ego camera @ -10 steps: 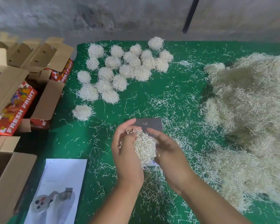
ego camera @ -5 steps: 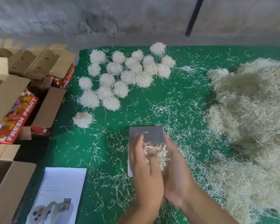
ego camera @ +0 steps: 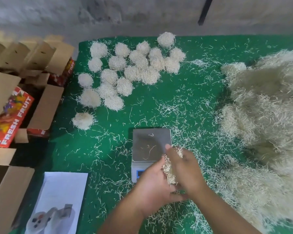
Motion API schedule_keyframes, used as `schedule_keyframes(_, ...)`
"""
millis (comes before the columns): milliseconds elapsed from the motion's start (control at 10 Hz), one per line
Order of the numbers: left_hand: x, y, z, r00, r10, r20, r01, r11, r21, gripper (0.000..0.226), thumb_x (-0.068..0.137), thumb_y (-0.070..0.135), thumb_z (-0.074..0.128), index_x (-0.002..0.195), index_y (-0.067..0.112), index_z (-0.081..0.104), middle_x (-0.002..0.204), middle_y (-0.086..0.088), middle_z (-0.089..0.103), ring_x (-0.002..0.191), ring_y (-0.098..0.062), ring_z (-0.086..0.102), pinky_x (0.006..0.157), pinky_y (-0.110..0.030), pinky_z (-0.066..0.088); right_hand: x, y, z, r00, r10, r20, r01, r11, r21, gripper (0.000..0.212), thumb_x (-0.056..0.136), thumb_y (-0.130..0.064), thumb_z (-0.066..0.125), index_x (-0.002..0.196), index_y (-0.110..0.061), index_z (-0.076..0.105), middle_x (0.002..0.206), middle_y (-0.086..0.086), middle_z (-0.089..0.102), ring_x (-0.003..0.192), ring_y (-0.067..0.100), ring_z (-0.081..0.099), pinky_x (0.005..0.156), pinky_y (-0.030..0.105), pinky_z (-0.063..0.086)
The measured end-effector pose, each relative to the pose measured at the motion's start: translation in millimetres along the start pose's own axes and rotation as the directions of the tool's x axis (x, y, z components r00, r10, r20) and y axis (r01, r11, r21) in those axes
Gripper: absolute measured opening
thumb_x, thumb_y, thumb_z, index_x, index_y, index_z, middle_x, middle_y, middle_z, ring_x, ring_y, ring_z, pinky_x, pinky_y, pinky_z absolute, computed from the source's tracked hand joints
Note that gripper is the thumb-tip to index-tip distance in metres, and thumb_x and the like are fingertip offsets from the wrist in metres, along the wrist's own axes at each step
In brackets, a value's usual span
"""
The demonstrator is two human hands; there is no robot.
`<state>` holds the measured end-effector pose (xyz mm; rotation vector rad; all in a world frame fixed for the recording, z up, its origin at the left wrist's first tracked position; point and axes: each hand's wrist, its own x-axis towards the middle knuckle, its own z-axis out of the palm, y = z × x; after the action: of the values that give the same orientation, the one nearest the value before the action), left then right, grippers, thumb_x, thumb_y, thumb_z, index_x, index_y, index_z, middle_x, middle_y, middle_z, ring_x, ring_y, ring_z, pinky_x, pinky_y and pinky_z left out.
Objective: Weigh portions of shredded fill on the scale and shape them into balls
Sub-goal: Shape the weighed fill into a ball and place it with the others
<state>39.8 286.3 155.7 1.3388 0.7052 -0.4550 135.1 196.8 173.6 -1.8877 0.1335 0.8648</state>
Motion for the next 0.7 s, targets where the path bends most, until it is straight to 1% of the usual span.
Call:
schedule_keyframes(100, 31, -5, -27, 0.999, -0.020, -0.026, 0.016, 0.986, -0.165, 0.050, 0.085, 0.061, 0.055, 0.133, 0.046, 0.052, 0.113, 0.045, 0.059, 0.106, 0.020, 0.055, 0.092, -0.006, 0.047, 13, 6, 3, 0.980, -0.159, 0.116, 0.179, 0.966, -0.188, 0.077, 0.078, -0.092, 0.047, 0.106, -0.023, 0.065, 0.061, -0.013, 0.065, 0.053, -0.003, 0.062, 0.057, 0.030, 0.059)
schedule_keyframes(200, 50, -3, -50, 0.994, -0.034, 0.105, 0.064, 0.952, -0.300, 0.033, 0.102, 0.042, 0.060, 0.130, 0.026, 0.068, 0.131, 0.020, 0.068, 0.118, -0.002, 0.066, 0.098, -0.025, 0.056, 32, 0, 8, 0.951, -0.210, 0.227, 0.257, 0.944, -0.207, 0.079, 0.079, -0.090, 0.046, 0.137, -0.039, 0.062, 0.069, -0.023, 0.066, 0.062, -0.013, 0.060, 0.076, 0.024, 0.058)
schedule_keyframes(300, 72, 2, -71, 0.999, -0.015, -0.051, -0.002, 0.946, -0.324, 0.059, 0.081, 0.036, 0.088, 0.132, 0.016, 0.065, 0.127, -0.007, 0.071, 0.113, -0.024, 0.072, 0.096, -0.045, 0.058, 51, 0, 8, 0.940, -0.197, 0.279, 0.262, 0.940, -0.220, 0.084, 0.090, -0.080, 0.053, 0.162, -0.038, 0.036, 0.145, -0.007, 0.064, 0.125, 0.006, 0.065, 0.109, 0.034, 0.052)
schedule_keyframes(400, 90, 10, -84, 0.931, 0.007, -0.364, -0.031, 0.998, -0.060, 0.116, 0.046, 0.064, 0.097, 0.146, 0.035, 0.046, 0.136, 0.014, 0.056, 0.119, -0.015, 0.061, 0.105, -0.045, 0.050, 69, 8, 0, 0.955, -0.148, 0.258, 0.215, 0.943, -0.253, 0.088, 0.090, -0.079, 0.057, 0.164, -0.037, 0.032, 0.164, -0.007, 0.043, 0.148, 0.021, 0.046, 0.120, 0.050, 0.043)
schedule_keyframes(500, 112, 3, -99, 0.875, 0.037, -0.482, -0.030, 0.999, 0.021, 0.112, 0.060, 0.059, 0.093, 0.154, 0.039, 0.035, 0.149, 0.000, 0.051, 0.130, -0.023, 0.053, 0.112, -0.050, 0.041, 83, 23, -7, 0.975, -0.100, 0.197, 0.146, 0.962, -0.231, 0.065, 0.097, -0.058, 0.066, 0.155, -0.036, 0.045, 0.140, -0.022, 0.058, 0.132, 0.013, 0.058, 0.098, 0.022, 0.051)
schedule_keyframes(600, 127, -7, -106, 0.842, 0.113, -0.528, -0.034, 0.987, 0.157, 0.100, 0.070, 0.057, 0.090, 0.152, 0.040, 0.036, 0.144, 0.003, 0.058, 0.126, -0.021, 0.058, 0.106, -0.044, 0.045, 93, 36, -8, 0.985, -0.058, 0.162, 0.100, 0.959, -0.264, 0.046, 0.104, -0.040, 0.066, 0.147, -0.033, 0.053, 0.117, -0.027, 0.057, 0.111, 0.006, 0.062, 0.093, 0.019, 0.046)
schedule_keyframes(700, 137, -5, -104, 0.825, 0.188, -0.532, -0.091, 0.975, 0.204, 0.093, 0.068, 0.064, 0.086, 0.147, 0.044, 0.042, 0.145, 0.008, 0.055, 0.122, -0.014, 0.059, 0.102, -0.039, 0.049, 98, 46, -8, 0.985, -0.020, 0.169, 0.058, 0.972, -0.228, 0.027, 0.104, -0.030, 0.066, 0.131, -0.034, 0.061, 0.114, -0.024, 0.060, 0.096, -0.004, 0.063, 0.073, 0.004, 0.046)
